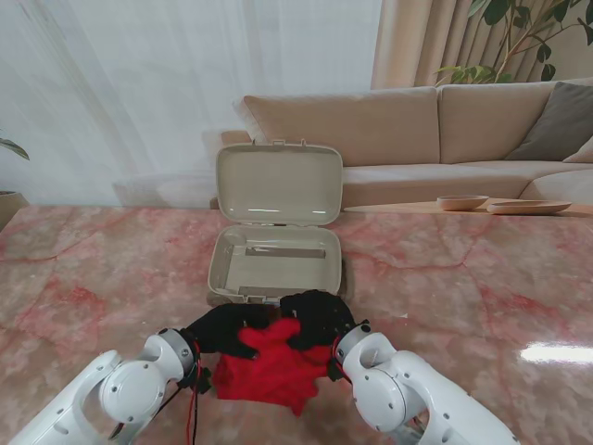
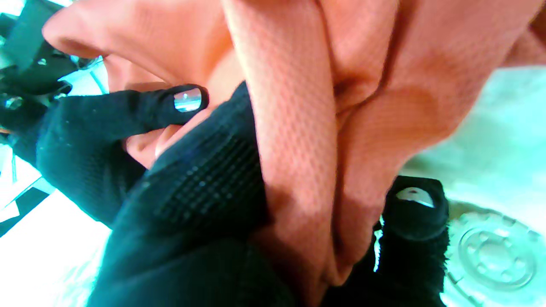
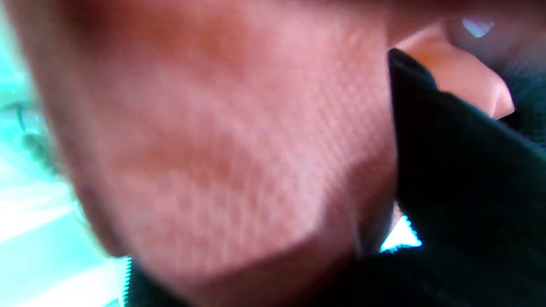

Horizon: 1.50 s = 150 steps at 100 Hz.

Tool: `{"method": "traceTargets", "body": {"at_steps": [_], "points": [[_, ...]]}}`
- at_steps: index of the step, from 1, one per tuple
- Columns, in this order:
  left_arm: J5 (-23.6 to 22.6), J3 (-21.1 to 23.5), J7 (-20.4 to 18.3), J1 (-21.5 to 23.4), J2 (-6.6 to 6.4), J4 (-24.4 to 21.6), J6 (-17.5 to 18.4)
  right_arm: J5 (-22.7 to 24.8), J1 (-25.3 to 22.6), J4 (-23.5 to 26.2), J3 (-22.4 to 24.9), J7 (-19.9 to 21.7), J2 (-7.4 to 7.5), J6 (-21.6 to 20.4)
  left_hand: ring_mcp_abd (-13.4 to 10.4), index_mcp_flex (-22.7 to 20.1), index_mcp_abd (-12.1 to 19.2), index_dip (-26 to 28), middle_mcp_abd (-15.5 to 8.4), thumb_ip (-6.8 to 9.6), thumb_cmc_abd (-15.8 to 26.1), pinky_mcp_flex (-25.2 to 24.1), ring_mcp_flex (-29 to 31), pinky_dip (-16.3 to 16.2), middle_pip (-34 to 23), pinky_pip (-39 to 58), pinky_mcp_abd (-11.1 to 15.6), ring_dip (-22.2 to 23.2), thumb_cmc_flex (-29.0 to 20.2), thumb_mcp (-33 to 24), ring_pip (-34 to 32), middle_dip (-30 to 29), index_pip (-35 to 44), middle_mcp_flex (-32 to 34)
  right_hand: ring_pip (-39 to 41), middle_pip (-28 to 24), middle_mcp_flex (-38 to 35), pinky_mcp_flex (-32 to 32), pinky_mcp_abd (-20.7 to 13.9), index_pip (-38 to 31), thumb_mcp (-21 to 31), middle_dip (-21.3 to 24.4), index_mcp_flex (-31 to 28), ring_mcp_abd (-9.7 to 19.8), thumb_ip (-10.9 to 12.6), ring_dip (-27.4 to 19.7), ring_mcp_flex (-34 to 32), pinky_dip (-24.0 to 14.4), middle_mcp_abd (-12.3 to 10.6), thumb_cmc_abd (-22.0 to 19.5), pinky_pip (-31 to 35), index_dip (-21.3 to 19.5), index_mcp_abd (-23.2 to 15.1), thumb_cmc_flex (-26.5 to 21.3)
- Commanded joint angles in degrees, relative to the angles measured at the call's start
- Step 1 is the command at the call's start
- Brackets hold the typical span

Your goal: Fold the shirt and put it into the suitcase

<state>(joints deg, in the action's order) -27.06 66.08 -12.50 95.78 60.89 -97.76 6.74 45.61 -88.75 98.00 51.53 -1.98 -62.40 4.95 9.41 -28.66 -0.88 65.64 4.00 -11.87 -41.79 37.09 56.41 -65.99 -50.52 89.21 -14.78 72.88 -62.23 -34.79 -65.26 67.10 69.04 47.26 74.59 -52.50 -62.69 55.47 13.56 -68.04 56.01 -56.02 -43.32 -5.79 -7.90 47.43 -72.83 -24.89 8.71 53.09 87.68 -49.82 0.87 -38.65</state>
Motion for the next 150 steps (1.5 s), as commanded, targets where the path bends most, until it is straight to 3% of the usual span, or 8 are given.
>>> {"method": "traceTargets", "body": {"at_steps": [1, 13, 41, 65, 72, 103, 113, 150], "points": [[-0.1, 0.4, -0.3, -1.1, 0.01, -1.7, -0.5, 0.3, -0.1, 0.7, 0.7, -0.4, -0.39, -0.1, -0.5, -2.0, 1.1, 1.6, -1.4, 2.93, 2.4, 1.3, 2.2, -1.1, -2.8, 4.3, -0.5, 0.3, -5.6, -6.4, -3.0, 0.8, 2.6, 1.7, 2.0, -3.1, -2.6, -1.6, 2.7, -3.1, 8.9, -1.6, -2.4, 1.7, 7.0, 1.3, -2.3, 24.7, -0.9, -0.4, -19.4, -1.2, -3.1, -5.8], [0.5, 0.8, 0.0, -1.9, 0.23, -2.7, -1.3, 0.8, 0.0, 1.3, 1.6, -1.6, -0.63, 0.1, -0.5, -2.1, 1.0, 1.6, -1.3, 3.00, 2.4, 1.3, 2.2, -1.1, -2.8, 4.3, -0.5, 0.3, -5.6, -6.4, -2.9, 0.8, 2.6, 1.7, 2.2, -3.2, -2.6, 6.3, -6.7, -3.2, 9.3, -1.9, -2.5, 1.6, 7.2, 1.5, -2.3, -10.8, -0.7, -0.2, 14.7, -1.3, -2.9, -5.8], [2.7, 2.5, -1.4, -3.0, 0.33, -6.6, -4.0, 1.5, 1.4, 2.6, 3.4, -2.4, -0.92, 0.5, -0.7, -1.7, 0.7, 1.4, -1.0, 3.20, 2.8, 1.3, 2.1, -1.0, -2.6, 4.3, -0.5, 0.3, -5.7, -5.9, -2.9, 1.0, 2.3, 1.6, 2.2, -3.2, -2.5, -1.5, 3.0, -3.2, 9.5, -2.2, -2.5, 1.6, 7.3, 1.5, -2.3, 27.6, -0.8, -0.2, -20.9, -1.4, -2.9, -5.7], [4.7, 3.4, -2.1, -4.3, 0.45, -8.1, -5.5, 1.2, 3.0, 3.4, 4.4, -2.4, -1.18, 0.9, -0.7, -1.4, 0.6, 1.3, -1.0, 3.26, 3.1, 1.3, 1.9, -0.9, -2.4, 4.4, -0.5, 0.4, -5.9, -5.2, -2.7, 1.2, 2.1, 1.5, 2.2, -3.2, -2.4, -0.8, 3.3, -3.2, 9.3, -2.3, -2.4, 1.6, 7.5, 1.5, -2.3, 27.3, -0.8, -0.3, -19.6, -1.5, -2.9, -5.7], [4.8, 3.5, -1.9, -4.8, 0.56, -8.3, -5.7, 0.9, 3.7, 3.3, 4.4, -2.3, -1.22, 0.9, -0.7, -1.3, 0.6, 1.2, -1.0, 3.28, 3.1, 1.3, 1.9, -0.9, -2.3, 4.4, -0.5, 0.4, -5.9, -5.0, -2.7, 1.2, 2.1, 1.4, 2.2, -3.2, -2.4, 4.5, -7.8, -3.2, 9.3, -2.3, -2.4, 1.6, 7.6, 1.5, -2.3, -16.3, -0.7, -0.4, 17.7, -1.6, -2.9, -5.7], [6.7, 2.8, 0.4, -8.6, 1.48, -7.0, -8.4, -0.5, 7.3, 2.3, 4.3, -1.8, -1.61, 1.7, -0.8, -1.2, 0.6, 1.1, -0.9, 3.43, 3.4, 1.3, 1.8, -0.9, -2.0, 4.4, -0.5, 0.5, -6.1, -4.6, -2.6, 1.5, 2.1, 1.4, 2.2, -3.2, -2.2, 3.7, -9.0, -3.2, 9.3, -2.5, -2.3, 1.6, 7.6, 1.5, -2.3, -16.2, -0.8, -0.5, 20.0, -1.9, -3.0, -5.7], [7.3, 2.2, 1.2, -10.1, 1.82, -6.0, -9.3, -0.8, 8.4, 2.1, 4.3, -1.4, -1.65, 2.2, -0.8, -1.1, 0.6, 1.1, -1.0, 3.41, 3.5, 1.3, 1.7, -0.9, -1.9, 4.3, -0.5, 0.6, -6.0, -4.4, -2.5, 1.5, 2.0, 1.3, 2.0, -3.3, -2.0, -1.6, 3.4, -3.1, 9.1, -2.8, -2.3, 1.5, 7.7, 1.5, -2.3, 27.1, -0.9, -0.7, -21.1, -2.0, -3.0, -5.8], [9.4, -1.2, 5.1, -15.3, 3.35, -0.1, -12.1, -3.7, 15.4, -2.1, 2.7, 1.9, -1.82, 2.3, -0.6, -1.1, 0.6, 1.0, -1.1, 3.43, 3.6, 1.1, 1.6, -0.8, -1.7, 4.1, -0.6, 0.7, -6.3, -3.9, -2.3, 1.7, 2.0, 1.3, 1.0, -3.6, -0.7, 2.9, -4.0, -2.9, 8.2, -3.8, -1.6, 1.0, 8.5, 1.3, -2.0, -11.2, -1.1, -1.8, 13.8, -3.0, -3.5, -5.9]]}}
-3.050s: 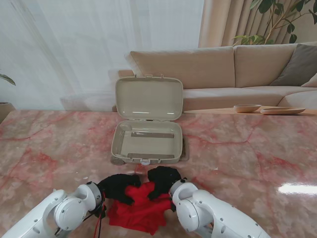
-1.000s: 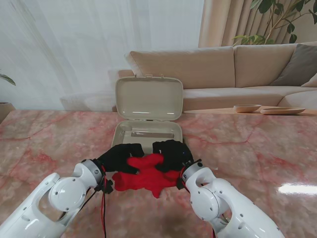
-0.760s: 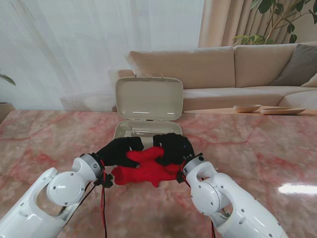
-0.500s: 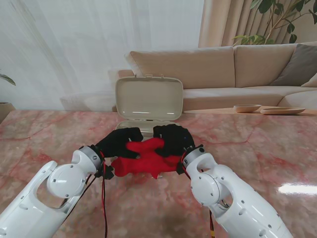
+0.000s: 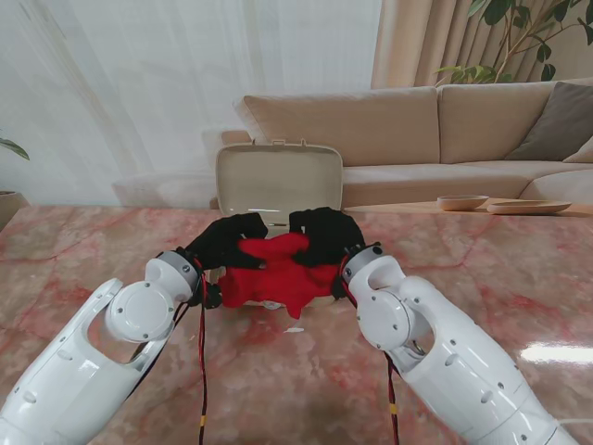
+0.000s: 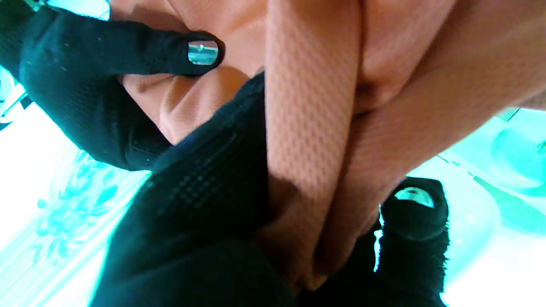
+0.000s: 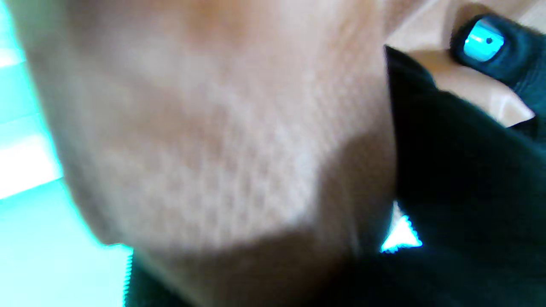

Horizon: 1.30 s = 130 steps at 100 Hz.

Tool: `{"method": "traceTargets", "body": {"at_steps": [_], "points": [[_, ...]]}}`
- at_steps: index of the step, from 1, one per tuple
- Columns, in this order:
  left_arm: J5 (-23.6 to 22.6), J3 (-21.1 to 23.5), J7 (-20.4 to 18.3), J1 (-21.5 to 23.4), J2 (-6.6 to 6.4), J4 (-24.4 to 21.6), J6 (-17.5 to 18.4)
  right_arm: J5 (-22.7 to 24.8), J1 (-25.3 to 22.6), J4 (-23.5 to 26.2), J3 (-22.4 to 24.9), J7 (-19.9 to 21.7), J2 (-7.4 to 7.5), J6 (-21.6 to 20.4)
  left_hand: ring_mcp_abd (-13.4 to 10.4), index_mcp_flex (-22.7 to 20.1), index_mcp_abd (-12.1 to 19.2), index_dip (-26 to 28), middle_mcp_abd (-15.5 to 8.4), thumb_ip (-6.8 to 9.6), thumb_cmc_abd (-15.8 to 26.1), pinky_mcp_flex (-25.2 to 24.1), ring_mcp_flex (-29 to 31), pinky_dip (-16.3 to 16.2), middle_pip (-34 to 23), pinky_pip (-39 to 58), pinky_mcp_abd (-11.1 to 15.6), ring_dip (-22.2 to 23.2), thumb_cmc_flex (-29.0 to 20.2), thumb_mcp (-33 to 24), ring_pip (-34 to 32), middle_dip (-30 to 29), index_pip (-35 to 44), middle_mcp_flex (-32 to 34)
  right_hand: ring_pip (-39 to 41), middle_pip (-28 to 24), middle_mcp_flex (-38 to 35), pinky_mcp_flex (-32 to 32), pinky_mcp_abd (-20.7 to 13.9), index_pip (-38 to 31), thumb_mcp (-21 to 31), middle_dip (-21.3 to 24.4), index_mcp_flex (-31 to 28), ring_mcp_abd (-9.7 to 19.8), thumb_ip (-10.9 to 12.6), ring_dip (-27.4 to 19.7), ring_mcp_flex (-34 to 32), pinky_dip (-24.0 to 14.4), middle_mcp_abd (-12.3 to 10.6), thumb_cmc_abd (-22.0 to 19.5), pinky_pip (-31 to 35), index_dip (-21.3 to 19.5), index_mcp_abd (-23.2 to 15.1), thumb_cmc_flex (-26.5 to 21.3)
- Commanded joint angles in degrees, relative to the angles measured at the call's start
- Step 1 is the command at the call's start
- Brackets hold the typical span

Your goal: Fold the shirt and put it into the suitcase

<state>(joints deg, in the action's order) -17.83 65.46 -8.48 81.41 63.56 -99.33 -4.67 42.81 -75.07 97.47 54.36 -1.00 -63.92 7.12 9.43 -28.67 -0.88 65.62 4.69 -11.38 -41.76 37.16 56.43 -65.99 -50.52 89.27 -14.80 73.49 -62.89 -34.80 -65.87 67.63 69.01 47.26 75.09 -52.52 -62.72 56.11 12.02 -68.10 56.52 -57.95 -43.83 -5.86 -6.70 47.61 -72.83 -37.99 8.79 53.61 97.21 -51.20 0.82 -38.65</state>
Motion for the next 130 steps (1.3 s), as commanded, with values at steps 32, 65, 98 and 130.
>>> {"method": "traceTargets", "body": {"at_steps": [32, 65, 98, 130], "points": [[0.6, -3.2, 3.5, -4.2, 1.64, 6.8, -1.4, -5.3, 8.5, -8.7, -4.5, 1.5, -1.28, 0.3, -0.5, -0.9, 0.7, 1.0, -1.8, 2.96, 3.7, 0.6, 1.3, -0.9, -1.5, 3.5, -0.8, 0.2, -5.7, -3.6, -1.3, 1.4, 2.1, 1.2, 0.4, -3.8, 0.0, -4.1, 0.9, -2.9, 7.3, -2.2, -0.7, 0.8, 7.4, 1.7, -1.0, 0.1, -1.5, -3.1, -0.8, -2.0, -3.8, -6.1], [-0.5, -4.6, 5.4, -6.1, 2.21, 10.4, -2.4, -7.6, 13.7, -14.1, -8.5, 0.8, -2.48, 0.6, -0.4, -0.6, 0.7, 0.9, -1.9, 2.65, 4.1, 0.0, 0.9, -1.1, -1.0, 2.8, -1.2, 0.4, -5.8, -2.7, -0.9, 1.3, 1.9, 0.9, 0.1, -3.7, 0.6, 0.4, -5.6, -3.0, 6.7, -2.4, -0.2, 0.6, 6.9, 2.0, -0.2, -3.6, -1.7, -3.9, 5.5, -1.9, -4.2, -6.1], [-0.4, -6.2, 7.4, -9.0, 3.10, 14.1, -3.8, -8.6, 16.8, -17.3, -11.0, -0.2, -3.48, 1.7, -0.3, -0.3, 0.6, 0.6, -1.7, 2.67, 4.6, -0.8, 0.5, -1.4, -0.8, 2.2, -1.5, 0.4, -6.2, -1.5, -0.4, 1.2, 1.8, 0.7, -0.2, -3.7, 1.3, -2.1, -8.4, -3.1, 5.5, -2.2, 0.4, 0.5, 6.7, 2.1, 0.6, -2.9, -1.9, -5.1, 11.4, -1.8, -4.5, -6.3], [0.5, -8.5, 7.4, -12.5, 3.68, 18.4, -4.6, -10.6, 19.6, -21.2, -13.4, 0.3, -4.24, 1.9, -0.1, 0.2, 0.7, -0.1, -1.8, 2.74, 5.2, -1.8, -0.1, -1.6, -0.3, 1.3, -1.7, 0.4, -6.3, 0.0, 0.3, 1.0, 1.5, 0.3, -0.6, -3.6, 1.8, -2.6, -8.3, -3.1, 4.7, -2.1, 0.8, 0.5, 6.1, 2.0, 1.2, -2.6, -2.0, -5.9, 11.1, -1.6, -4.9, -6.3]]}}
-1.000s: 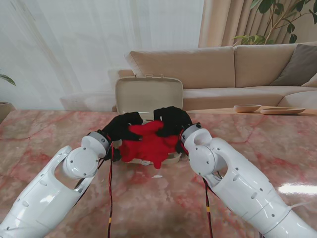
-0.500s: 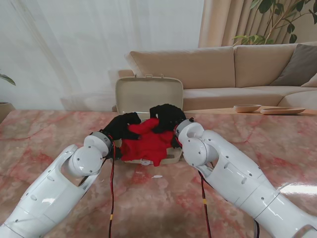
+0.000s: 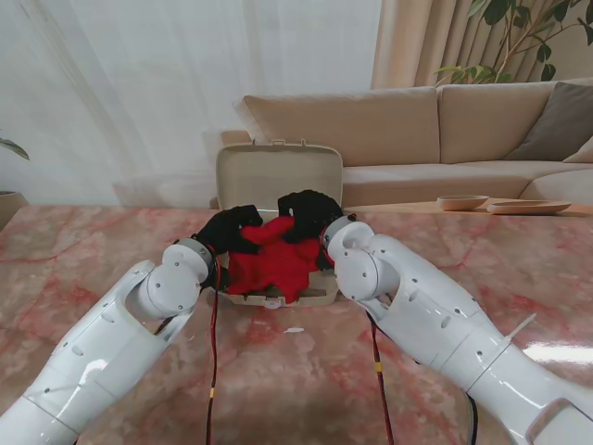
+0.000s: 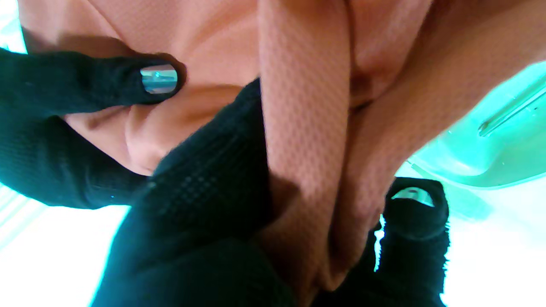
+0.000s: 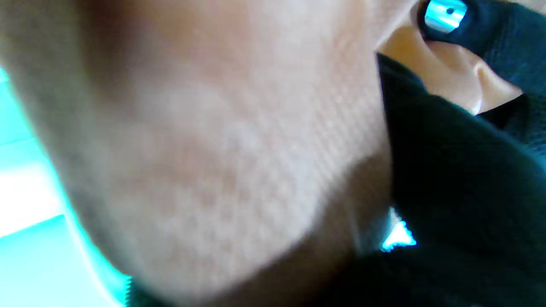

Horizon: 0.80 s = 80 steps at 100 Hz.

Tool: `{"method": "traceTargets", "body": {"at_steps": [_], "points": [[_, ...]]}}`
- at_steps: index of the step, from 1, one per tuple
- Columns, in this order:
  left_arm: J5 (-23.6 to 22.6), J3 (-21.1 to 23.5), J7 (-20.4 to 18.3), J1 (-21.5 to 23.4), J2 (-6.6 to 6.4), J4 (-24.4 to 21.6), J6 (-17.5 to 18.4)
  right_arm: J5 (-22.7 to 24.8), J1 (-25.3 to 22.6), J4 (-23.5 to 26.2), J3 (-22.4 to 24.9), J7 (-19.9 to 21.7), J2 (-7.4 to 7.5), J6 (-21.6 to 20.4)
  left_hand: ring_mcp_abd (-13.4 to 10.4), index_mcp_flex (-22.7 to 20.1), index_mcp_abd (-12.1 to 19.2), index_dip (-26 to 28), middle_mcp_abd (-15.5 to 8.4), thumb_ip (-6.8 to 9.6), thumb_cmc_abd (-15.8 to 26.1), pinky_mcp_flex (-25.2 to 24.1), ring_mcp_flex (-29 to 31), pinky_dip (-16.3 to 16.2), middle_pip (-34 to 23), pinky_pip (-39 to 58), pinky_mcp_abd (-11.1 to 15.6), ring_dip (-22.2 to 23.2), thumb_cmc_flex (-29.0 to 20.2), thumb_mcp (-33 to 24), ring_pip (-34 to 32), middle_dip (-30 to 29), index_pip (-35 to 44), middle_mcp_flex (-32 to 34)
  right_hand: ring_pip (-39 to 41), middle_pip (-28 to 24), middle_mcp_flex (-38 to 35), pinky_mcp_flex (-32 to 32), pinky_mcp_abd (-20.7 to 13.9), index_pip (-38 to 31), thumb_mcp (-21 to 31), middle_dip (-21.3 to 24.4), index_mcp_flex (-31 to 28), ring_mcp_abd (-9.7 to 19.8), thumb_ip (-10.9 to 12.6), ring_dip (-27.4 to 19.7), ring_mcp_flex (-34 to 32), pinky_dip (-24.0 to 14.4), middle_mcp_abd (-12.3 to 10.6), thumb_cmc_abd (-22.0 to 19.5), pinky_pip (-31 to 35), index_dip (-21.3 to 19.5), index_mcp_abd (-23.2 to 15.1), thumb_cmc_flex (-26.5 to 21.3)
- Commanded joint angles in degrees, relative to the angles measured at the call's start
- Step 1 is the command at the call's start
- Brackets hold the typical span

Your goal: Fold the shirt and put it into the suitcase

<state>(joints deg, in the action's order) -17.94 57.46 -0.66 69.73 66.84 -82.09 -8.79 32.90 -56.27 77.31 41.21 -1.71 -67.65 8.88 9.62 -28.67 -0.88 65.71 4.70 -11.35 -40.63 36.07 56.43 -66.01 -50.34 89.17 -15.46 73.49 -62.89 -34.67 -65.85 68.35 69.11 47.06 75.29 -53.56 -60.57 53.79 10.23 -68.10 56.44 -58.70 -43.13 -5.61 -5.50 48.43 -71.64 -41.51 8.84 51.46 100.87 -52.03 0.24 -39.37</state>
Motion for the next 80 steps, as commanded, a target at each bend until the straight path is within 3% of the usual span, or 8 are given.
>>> {"method": "traceTargets", "body": {"at_steps": [1, 23, 49, 66, 80], "points": [[0.6, -0.6, -0.5, -0.9, 0.40, 1.3, -0.5, -0.8, 0.9, -1.1, -0.3, 1.1, -0.52, 0.1, -0.2, 0.2, 0.7, -0.2, -1.8, 2.72, 4.1, -0.7, -0.1, -1.6, -0.4, 1.4, -1.0, 0.4, -6.3, -0.2, 0.3, 0.2, 1.4, 0.5, -0.8, -2.6, -0.3, -0.3, -6.5, -3.1, 4.7, -1.3, 0.1, 0.2, 4.9, 1.2, 0.0, 0.9, -2.1, -3.7, 7.4, -0.8, -4.3, -5.7], [1.8, -2.2, -0.9, -2.7, 0.80, 4.3, -1.0, -2.2, 2.7, -4.3, -2.1, 1.9, -0.96, -0.8, -0.1, 0.5, 0.7, -0.6, -1.7, 2.76, 4.5, -1.2, -0.6, -1.6, -0.1, 1.0, -1.1, 0.4, -6.4, 0.7, 0.7, 0.2, 1.3, 0.3, -1.7, -2.1, 0.4, -1.5, -6.1, -2.8, 3.4, -1.1, 0.5, -0.1, 4.3, 1.0, 1.0, 1.1, -2.4, -4.7, 6.6, -0.5, -4.8, -5.7], [2.7, -3.5, -0.5, -4.5, 1.43, 8.1, -1.3, -3.4, 4.5, -7.7, -3.6, 1.0, -1.89, -1.2, 1.2, 2.0, 0.6, -3.5, -1.1, 3.60, 6.5, -4.1, -2.6, -1.3, 2.3, -1.9, -2.0, -0.4, -6.6, 5.0, 3.6, -0.7, 0.9, -0.9, -4.5, -0.4, 2.3, -3.5, -4.7, -1.9, -2.5, 0.0, 1.9, -0.9, 1.9, 0.6, 2.9, 0.9, -1.9, -8.5, 4.3, 1.0, -5.7, -6.3], [3.6, -3.8, -1.0, -5.0, 1.51, 9.1, -1.6, -3.7, 5.3, -9.5, -4.6, 0.2, -2.44, -1.4, 4.0, 3.7, -1.1, -11.7, 1.9, 5.08, 9.5, -8.9, -6.4, -0.3, 9.9, -6.1, -3.4, -2.4, -6.3, 9.9, 9.1, -2.5, -3.1, -2.5, -8.1, 1.6, 3.7, -5.8, -2.7, -0.6, -5.4, 2.1, 3.1, -2.1, 0.0, -0.4, 4.7, 0.9, -1.1, -8.9, 1.3, 3.2, -5.3, -5.8], [3.3, -3.6, -1.8, -4.9, 1.24, 9.1, -1.7, -3.8, 5.5, -10.0, -5.0, 0.4, -2.47, -1.5, 6.0, 3.0, -3.1, -22.8, 4.4, 5.62, 11.7, -14.0, -10.7, 2.6, 19.4, -11.8, -4.8, -6.2, -6.6, 12.6, 15.8, -6.0, -10.2, -3.6, -14.3, 6.1, 6.0, -9.2, 0.0, 4.7, -5.0, 5.9, 3.5, -4.1, -0.6, -1.9, 7.9, 0.5, 0.9, -7.7, -3.0, 10.8, -2.4, -4.8]]}}
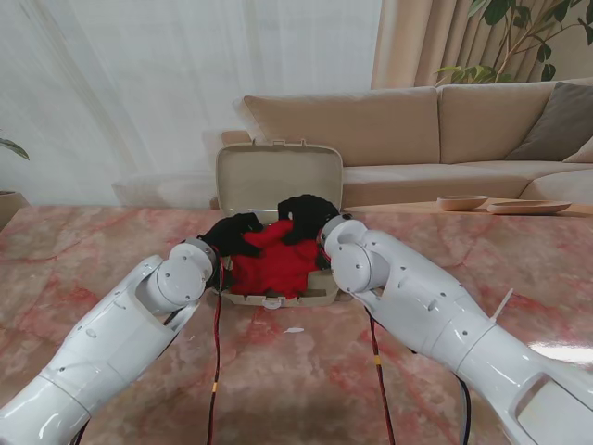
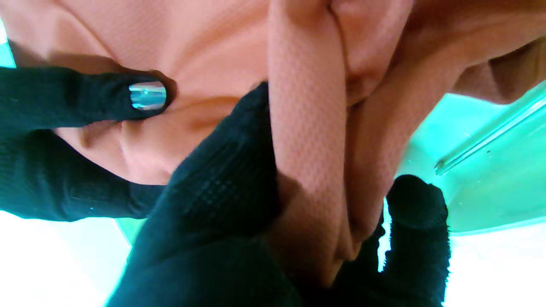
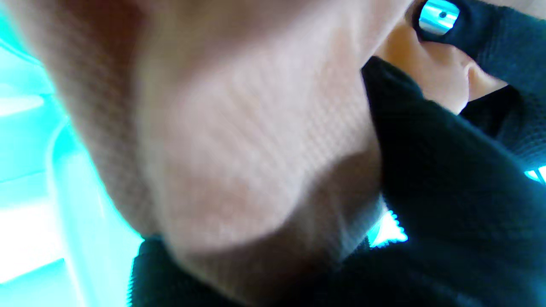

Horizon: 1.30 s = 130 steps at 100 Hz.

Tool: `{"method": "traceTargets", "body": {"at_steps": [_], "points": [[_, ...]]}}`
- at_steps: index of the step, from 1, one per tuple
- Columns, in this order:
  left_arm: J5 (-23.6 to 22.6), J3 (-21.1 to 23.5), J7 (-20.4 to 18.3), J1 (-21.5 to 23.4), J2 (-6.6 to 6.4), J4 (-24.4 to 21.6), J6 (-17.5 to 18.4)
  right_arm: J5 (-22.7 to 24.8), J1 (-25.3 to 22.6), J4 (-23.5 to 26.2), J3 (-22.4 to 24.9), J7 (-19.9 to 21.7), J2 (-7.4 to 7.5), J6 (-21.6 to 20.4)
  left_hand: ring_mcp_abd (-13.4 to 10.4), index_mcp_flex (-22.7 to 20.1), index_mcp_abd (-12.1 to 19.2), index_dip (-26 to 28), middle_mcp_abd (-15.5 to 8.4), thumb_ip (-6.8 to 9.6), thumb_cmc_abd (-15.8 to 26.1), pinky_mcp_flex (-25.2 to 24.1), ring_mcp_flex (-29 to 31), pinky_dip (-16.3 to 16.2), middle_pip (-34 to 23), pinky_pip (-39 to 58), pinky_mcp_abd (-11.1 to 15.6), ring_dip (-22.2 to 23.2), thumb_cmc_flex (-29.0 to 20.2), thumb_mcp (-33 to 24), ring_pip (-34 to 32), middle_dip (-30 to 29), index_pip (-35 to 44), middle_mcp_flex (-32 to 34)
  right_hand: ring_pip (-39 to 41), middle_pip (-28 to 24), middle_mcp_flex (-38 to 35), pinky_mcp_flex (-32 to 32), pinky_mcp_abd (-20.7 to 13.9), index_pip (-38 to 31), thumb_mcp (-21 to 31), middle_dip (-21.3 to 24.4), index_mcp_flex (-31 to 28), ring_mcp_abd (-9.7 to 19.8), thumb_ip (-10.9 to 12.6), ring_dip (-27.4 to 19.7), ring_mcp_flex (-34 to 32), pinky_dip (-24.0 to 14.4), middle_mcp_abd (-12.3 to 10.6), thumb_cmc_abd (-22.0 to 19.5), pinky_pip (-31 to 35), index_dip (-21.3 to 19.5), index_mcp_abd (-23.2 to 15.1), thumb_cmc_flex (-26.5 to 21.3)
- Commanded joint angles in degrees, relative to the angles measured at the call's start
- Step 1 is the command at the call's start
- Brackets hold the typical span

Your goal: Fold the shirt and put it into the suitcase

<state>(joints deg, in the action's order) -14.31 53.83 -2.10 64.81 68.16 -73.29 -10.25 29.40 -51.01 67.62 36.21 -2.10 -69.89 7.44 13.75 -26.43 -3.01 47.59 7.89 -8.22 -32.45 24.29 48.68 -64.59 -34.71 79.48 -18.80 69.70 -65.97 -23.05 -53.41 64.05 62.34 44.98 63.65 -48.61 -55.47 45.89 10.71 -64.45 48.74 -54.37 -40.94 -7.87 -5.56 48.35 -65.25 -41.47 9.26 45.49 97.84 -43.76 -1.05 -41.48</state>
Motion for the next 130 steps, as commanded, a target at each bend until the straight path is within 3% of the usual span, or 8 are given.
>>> {"method": "traceTargets", "body": {"at_steps": [1, 7, 22, 36, 51, 65, 102, 130], "points": [[-0.4, 0.0, -0.4, 0.0, -0.09, 0.3, -0.3, -0.3, 0.2, -0.4, 0.0, 0.8, -0.22, -0.1, 2.1, 0.8, -1.3, -5.6, 1.4, 2.52, 3.7, -2.8, -3.4, 1.4, 4.6, -2.6, -1.6, -2.7, -3.5, 1.2, 3.9, -2.1, -4.2, -1.7, -3.6, 1.8, 1.1, -1.9, -0.1, 1.7, 2.7, 2.0, 1.4, -2.0, -0.6, -2.1, 1.9, 0.4, 0.6, -1.6, -0.6, 3.4, -0.8, -2.5], [-0.4, 0.2, -0.8, 0.1, -0.24, 0.1, -0.4, -0.3, 0.3, -0.5, -0.1, 1.2, -0.13, 0.0, 2.7, 0.5, -2.5, -9.6, 2.2, 2.82, 4.7, -5.1, -5.5, 3.0, 7.7, -5.2, -1.9, -4.4, -2.9, 2.0, 6.5, -4.4, -8.2, -2.8, -5.2, 3.1, 1.9, -2.8, 0.4, 3.3, 2.7, 3.1, 1.5, -2.4, -0.7, -2.5, 3.0, 0.2, 1.1, -1.0, -1.7, 5.2, 0.2, -2.1], [-1.4, 0.3, -1.3, 0.1, -0.54, 0.1, -0.4, -0.3, 0.2, -0.6, -0.3, 1.8, 0.04, 0.1, 3.6, -0.5, -5.4, -16.1, 4.1, 3.53, 8.0, -9.5, -10.3, 8.1, 4.4, -10.2, -2.3, -10.4, 0.4, -0.5, 11.6, -16.6, -18.1, -9.7, -10.0, 6.0, 4.0, -4.8, 0.7, 7.4, 2.8, 6.4, 1.7, -3.2, -0.9, -4.0, 5.4, -0.7, 1.8, -0.4, -3.5, 8.1, 2.3, -0.6], [-2.0, 0.4, -1.3, 0.1, -0.68, 0.0, -0.6, -0.3, 0.1, -0.5, -0.4, 2.4, 0.20, 0.5, 4.1, -0.4, -7.2, -18.9, 5.2, 4.90, 10.8, -12.9, -14.2, 11.2, 3.6, -13.6, -2.4, -14.9, 2.6, -1.5, 15.4, -29.0, -24.5, -14.3, -13.8, 7.6, 6.5, -7.2, 1.1, 16.0, 3.6, 11.9, 0.1, -3.9, -0.5, -5.0, 8.2, -2.0, 2.6, -1.3, -5.7, 7.0, 4.5, 3.2], [-3.5, 0.6, -1.3, 0.1, -0.94, -0.3, -0.5, 0.0, -0.3, 0.2, -0.2, 3.1, 0.55, 1.5, 4.6, 0.7, -8.3, -20.9, 6.4, 5.63, 11.7, -16.0, -18.4, 13.2, 6.4, -16.8, -2.3, -18.5, 4.0, -1.3, 19.6, -31.6, -28.5, -17.6, -17.7, 10.6, 9.4, -10.3, 1.9, 28.2, 3.9, 14.3, -2.0, -4.4, 3.1, -6.4, 11.6, -2.5, 3.7, -4.1, -8.4, 2.8, 7.1, 8.1], [-5.5, 0.5, -2.2, -0.1, -1.53, -0.5, 0.1, 0.4, -0.9, 1.1, 0.5, 3.3, 0.84, 2.3, 5.0, 1.9, -8.8, -22.6, 7.0, 5.53, 11.7, -18.6, -22.0, 15.2, 8.7, -19.6, -2.0, -22.2, 4.9, 0.2, 23.1, -33.6, -32.0, -20.1, -18.9, 11.9, 11.3, -12.1, 2.2, 32.8, 3.1, 15.0, -1.8, -4.8, 3.2, -6.8, 13.6, -2.7, 4.6, -3.9, -9.5, 2.0, 8.3, 9.8], [-6.4, 0.9, -2.6, -0.1, -1.83, -0.9, 0.6, 1.9, -1.9, 2.2, 1.2, 4.0, 1.58, 3.4, 5.8, 3.4, -9.4, -24.3, 7.9, 5.33, 11.9, -21.3, -26.3, 17.9, 11.1, -22.9, -1.2, -25.7, 5.8, 1.9, 26.4, -35.5, -35.9, -23.3, -19.5, 12.7, 11.9, -12.8, 2.3, 34.9, 2.7, 15.4, -2.1, -5.0, 3.1, -6.9, 14.6, -2.9, 4.8, -3.9, -10.2, 1.2, 8.6, 10.7], [-9.6, 1.8, -3.2, 0.3, -2.63, -2.2, 1.2, 3.1, -2.8, 3.2, 2.1, 3.1, 1.68, 5.3, 5.8, 3.2, -8.9, -24.4, 8.0, 5.33, 11.8, -22.4, -27.8, 18.5, 11.9, -23.7, -0.9, -26.8, 5.8, 2.7, 27.4, -36.1, -36.6, -24.3, -20.7, 13.9, 13.9, -14.8, 2.7, 37.3, 1.9, 15.9, -1.1, -5.3, 3.0, -7.3, 17.0, -2.8, 5.5, -3.7, -11.6, 1.4, 9.7, 11.9]]}}
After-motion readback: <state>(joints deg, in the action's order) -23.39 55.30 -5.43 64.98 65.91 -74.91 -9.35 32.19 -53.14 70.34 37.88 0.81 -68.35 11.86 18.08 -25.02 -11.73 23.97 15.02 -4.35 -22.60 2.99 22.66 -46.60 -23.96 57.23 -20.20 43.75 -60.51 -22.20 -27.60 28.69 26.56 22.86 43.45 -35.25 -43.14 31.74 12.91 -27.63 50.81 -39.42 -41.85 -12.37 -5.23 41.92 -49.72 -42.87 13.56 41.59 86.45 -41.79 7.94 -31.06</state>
